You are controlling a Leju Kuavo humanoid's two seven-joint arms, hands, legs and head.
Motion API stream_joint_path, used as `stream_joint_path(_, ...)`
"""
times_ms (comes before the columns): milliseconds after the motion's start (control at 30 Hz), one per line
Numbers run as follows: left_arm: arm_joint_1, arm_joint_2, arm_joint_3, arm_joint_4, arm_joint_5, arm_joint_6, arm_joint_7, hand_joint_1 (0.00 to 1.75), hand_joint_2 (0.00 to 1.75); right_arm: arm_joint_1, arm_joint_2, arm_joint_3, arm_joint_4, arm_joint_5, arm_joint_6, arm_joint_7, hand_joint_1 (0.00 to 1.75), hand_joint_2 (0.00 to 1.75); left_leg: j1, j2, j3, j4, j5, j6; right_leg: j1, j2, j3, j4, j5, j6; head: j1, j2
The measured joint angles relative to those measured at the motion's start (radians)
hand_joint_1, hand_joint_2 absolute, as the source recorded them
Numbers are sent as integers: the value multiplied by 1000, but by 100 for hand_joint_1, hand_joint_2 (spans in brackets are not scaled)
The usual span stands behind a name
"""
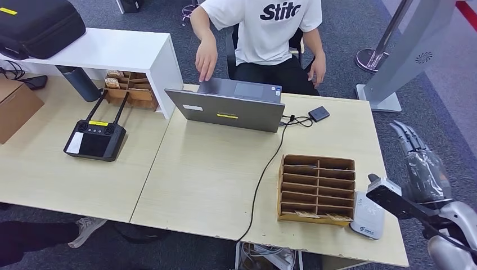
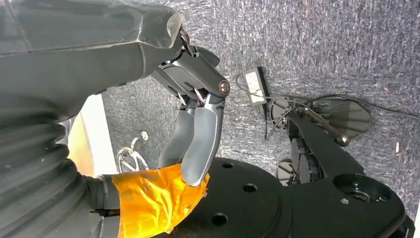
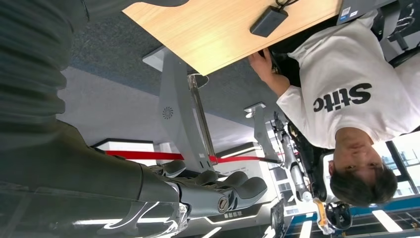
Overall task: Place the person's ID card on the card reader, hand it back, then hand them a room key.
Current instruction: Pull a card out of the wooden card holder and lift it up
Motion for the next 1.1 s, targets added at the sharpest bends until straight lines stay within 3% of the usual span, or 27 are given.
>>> stream_joint_path(300, -1, 0, -20, 0, 13, -11, -9, 0, 175, -23, 3, 21, 9, -8, 33, -5, 0, 175, 0, 0, 0, 0, 0, 0, 0, 0, 0, 0, 0, 0, 0, 0)
stream_joint_path(533, -3, 3, -49, 0, 26, -21, -9, 0, 175, -67, 15, 107, 47, -4, 80, -5, 0, 175, 0, 0, 0, 0, 0, 0, 0, 0, 0, 0, 0, 0, 0, 0)
stream_joint_path(1100, -2, 21, -105, 0, 43, -51, -12, 0, 175, -137, 49, 240, 145, -8, 97, 16, 0, 175, 0, 0, -1, 0, 0, 0, 0, 0, 0, 0, 0, 0, 0, 0)
